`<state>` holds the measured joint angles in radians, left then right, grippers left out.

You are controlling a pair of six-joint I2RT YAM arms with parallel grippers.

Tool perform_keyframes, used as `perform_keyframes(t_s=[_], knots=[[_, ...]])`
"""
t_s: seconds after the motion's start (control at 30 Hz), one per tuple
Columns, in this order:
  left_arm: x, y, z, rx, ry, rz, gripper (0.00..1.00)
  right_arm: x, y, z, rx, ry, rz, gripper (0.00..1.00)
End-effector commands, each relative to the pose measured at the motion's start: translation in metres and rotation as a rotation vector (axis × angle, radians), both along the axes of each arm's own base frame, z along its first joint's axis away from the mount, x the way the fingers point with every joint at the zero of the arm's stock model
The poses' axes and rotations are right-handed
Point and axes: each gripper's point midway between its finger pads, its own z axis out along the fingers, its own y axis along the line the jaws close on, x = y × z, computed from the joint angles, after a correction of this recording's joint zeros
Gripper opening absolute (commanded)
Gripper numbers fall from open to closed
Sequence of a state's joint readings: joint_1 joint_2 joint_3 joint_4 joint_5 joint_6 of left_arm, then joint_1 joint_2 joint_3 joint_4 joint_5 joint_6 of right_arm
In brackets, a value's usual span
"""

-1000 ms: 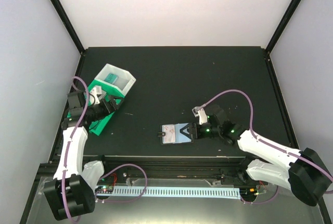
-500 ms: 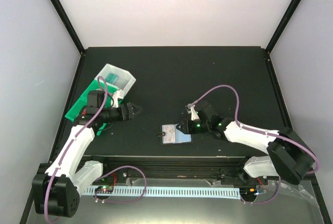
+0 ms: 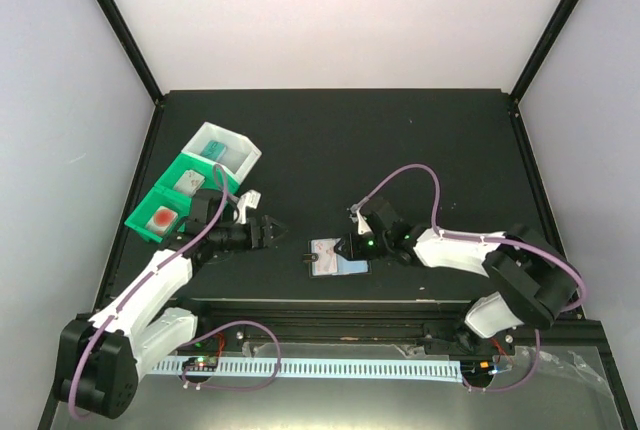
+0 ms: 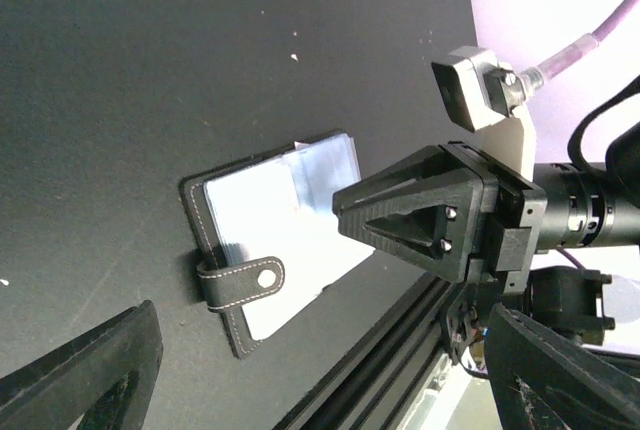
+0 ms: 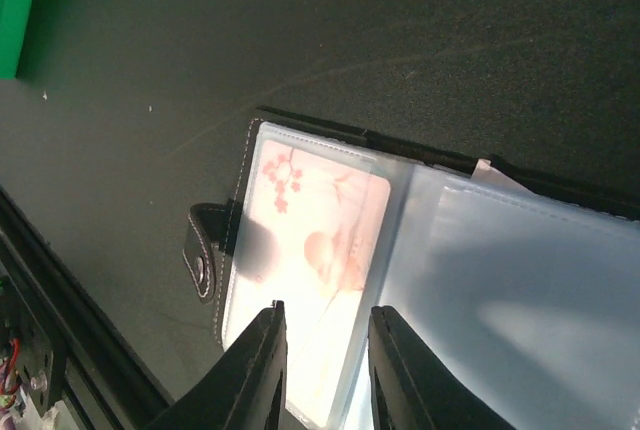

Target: Take the credit cards out of the card holder

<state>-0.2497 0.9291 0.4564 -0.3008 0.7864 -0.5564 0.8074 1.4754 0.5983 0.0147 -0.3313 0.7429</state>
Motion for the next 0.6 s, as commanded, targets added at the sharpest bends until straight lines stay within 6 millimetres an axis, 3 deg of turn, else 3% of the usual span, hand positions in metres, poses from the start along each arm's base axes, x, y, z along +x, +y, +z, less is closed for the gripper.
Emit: perform_keyframes(t_s=[0.0, 0.23, 0.37, 0.57], knots=[[0.001, -0.009, 0.009, -0.032, -0.042, -0.017, 0.90, 0.006, 0.012, 0.005, 0.021, -0.023, 0.010, 0.25], [0.000, -0.011, 0.006, -0.032, -0.037, -0.018, 0.91, 0.004, 0.016, -0.008, -0.002, 0.000, 0.009, 0.23], [-0.004, -0.012, 0.001, -0.023, -0.027, -0.021, 0.91, 0.007, 0.005, -0.022, -0.063, -0.012, -0.031, 0.20], [-0.003, -0.018, 0.005, -0.063, -0.027, -0.006, 0.92, -0.001, 0.005, -0.037, -0.093, 0.022, -0.009, 0.17]])
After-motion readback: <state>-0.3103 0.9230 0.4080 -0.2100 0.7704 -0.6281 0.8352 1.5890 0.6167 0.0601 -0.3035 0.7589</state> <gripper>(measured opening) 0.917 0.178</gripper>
